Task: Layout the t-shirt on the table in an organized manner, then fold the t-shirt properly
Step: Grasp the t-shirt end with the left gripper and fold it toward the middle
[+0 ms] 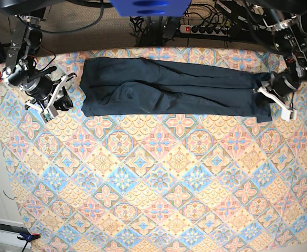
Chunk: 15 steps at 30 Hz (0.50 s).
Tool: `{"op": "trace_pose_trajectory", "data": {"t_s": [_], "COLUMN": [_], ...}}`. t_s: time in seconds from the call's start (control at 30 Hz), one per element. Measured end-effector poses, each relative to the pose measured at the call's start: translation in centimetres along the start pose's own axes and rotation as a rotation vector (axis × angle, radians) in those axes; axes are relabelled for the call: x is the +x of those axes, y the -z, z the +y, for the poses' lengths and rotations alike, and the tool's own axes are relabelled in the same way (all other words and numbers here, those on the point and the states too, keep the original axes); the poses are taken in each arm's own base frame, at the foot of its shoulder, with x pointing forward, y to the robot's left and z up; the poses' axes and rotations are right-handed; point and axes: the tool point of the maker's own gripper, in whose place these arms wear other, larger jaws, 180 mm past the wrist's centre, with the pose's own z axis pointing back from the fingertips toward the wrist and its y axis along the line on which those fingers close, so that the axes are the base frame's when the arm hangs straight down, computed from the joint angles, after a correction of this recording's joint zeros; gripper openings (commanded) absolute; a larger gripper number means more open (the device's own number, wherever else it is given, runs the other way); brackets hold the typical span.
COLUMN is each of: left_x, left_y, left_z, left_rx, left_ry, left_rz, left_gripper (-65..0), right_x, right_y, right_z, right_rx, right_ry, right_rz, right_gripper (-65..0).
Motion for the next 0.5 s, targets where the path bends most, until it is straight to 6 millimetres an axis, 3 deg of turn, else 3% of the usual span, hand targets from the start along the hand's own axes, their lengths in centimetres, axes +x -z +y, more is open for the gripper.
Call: {"op": "trace_pose_trajectory", "data": {"t_s": [0.37,0.5], "left_x": [-2.6,-3.6], "left_y": [2.0,3.1], "left_z": [-3.6,-5.7], "left_rx": [-0.082,-0.126], "left_ry": [-0.117,-0.079], "left_rz": [-0.001,0.046], "left_gripper": [-65.0,-65.0], "right_x": [0.0,0.0], "right_y": [-0.6,-0.6], "right_z": [-1.1,-1.1], "right_rx": [-0.036,-0.033], "right_ry": [0.012,0.014], "right_rz": [-0.005,-0.007], "right_gripper": [-57.5,-57.5]}}
